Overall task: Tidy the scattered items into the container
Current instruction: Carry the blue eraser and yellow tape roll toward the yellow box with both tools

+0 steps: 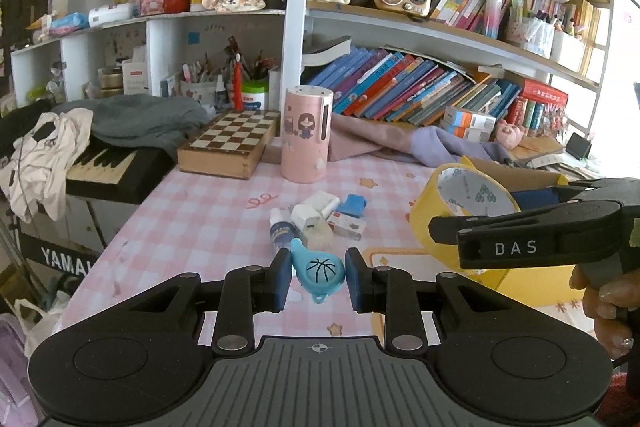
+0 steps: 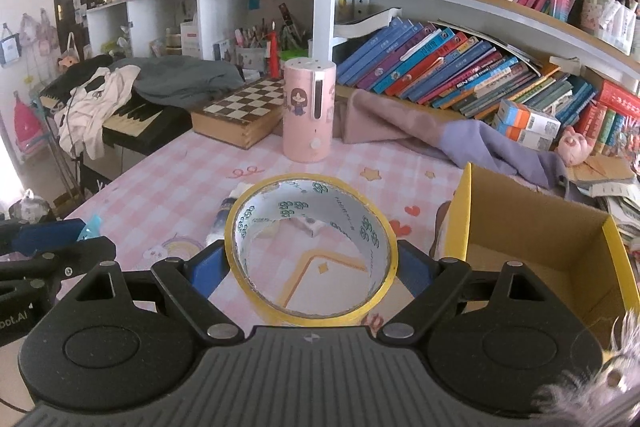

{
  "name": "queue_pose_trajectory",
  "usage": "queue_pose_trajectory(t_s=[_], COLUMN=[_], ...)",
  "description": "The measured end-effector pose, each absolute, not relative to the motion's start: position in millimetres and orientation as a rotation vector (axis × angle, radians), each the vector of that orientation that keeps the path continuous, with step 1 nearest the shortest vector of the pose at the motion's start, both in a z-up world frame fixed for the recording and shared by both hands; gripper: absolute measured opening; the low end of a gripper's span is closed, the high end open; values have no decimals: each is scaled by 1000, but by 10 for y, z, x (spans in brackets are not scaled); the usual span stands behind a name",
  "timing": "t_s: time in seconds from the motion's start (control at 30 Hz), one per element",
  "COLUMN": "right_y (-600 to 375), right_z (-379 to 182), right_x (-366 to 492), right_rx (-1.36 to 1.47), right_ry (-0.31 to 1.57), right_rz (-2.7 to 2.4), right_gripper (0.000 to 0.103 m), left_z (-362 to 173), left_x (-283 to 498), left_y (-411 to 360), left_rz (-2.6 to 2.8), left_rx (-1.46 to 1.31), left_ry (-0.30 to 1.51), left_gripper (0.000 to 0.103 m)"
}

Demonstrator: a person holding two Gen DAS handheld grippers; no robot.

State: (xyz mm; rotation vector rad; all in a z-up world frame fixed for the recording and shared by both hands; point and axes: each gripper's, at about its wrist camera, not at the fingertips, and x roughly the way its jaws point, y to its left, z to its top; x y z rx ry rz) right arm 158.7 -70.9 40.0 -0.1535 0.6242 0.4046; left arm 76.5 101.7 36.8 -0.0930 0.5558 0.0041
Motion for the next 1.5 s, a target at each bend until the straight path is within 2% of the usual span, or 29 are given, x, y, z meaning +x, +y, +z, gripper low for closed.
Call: queue_pose_trajectory(t_s=[0.67,1.5], right_y=[-1220,-1989], right_z=[155,77], right_x=[423,81], right_rx=[-83,-1], right_ry=[702,738], right_rz=[232,20], right_gripper=[87,87], left_z=[253,236], left_x=[6,53], left_y=[610,-9], left_rz=[-176,-367], left_rx=[-49,34], left_ry=[596,594], left_gripper=[27,27])
